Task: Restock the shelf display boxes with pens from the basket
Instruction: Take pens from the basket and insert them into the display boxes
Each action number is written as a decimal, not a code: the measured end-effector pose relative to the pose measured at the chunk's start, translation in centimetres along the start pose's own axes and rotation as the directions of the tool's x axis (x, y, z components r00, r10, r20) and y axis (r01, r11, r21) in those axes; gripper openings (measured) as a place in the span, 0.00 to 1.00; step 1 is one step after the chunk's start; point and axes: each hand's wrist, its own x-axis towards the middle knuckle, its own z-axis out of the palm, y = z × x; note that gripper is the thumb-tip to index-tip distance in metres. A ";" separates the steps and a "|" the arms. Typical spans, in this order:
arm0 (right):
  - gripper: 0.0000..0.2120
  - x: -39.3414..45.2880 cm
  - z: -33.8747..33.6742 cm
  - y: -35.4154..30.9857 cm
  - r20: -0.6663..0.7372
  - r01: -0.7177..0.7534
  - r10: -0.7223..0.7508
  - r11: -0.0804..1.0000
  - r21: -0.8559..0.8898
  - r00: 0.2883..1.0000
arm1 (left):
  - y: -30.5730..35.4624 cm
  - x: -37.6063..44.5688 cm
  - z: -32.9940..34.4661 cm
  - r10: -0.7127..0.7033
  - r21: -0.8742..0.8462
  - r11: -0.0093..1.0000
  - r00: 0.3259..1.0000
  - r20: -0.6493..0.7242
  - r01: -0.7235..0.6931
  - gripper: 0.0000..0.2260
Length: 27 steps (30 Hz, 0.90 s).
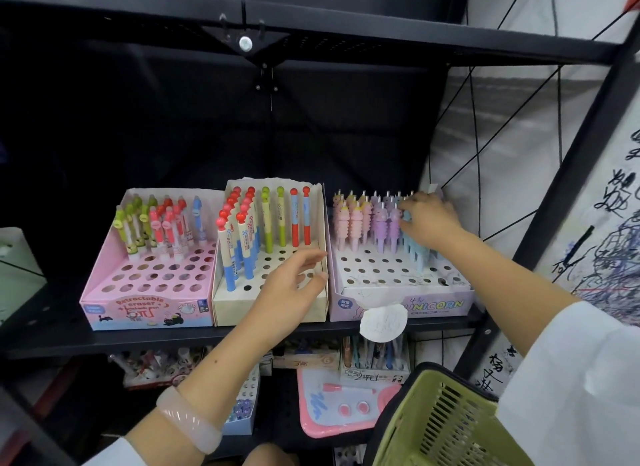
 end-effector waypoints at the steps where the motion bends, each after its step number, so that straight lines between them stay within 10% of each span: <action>1: 0.21 -0.2 0.0 0.0 -0.002 0.003 -0.003 1.000 0.010 1.000 | 0.0 -0.1 0.0 -0.001 -0.006 1.000 1.000 -0.006 0.001 0.14; 6: 0.17 -2.5 -1.5 -0.3 -0.254 0.082 -0.024 0.972 0.220 0.967 | 0.5 -0.6 1.2 0.004 -0.013 1.000 1.000 -0.021 -0.004 0.12; 13: 0.11 -13.1 -1.3 0.1 -0.262 0.288 -0.172 0.808 0.514 0.950 | 0.5 -4.6 7.2 0.039 -0.069 0.997 0.987 0.158 -0.029 0.11; 18: 0.10 -23.6 8.1 3.5 0.190 0.039 -0.182 0.815 0.578 0.965 | -2.3 -8.9 12.9 0.023 0.085 0.995 0.946 0.322 -0.053 0.09; 22: 0.14 -31.7 17.1 6.8 0.666 -0.097 -0.153 0.942 0.322 0.730 | -5.1 -11.5 15.7 -0.041 0.256 0.961 0.856 0.515 -0.108 0.11; 27: 0.34 -39.1 23.9 7.2 0.855 -0.139 -0.063 0.978 0.156 0.514 | -6.9 -13.1 17.1 -0.084 0.311 0.942 0.816 0.572 -0.121 0.11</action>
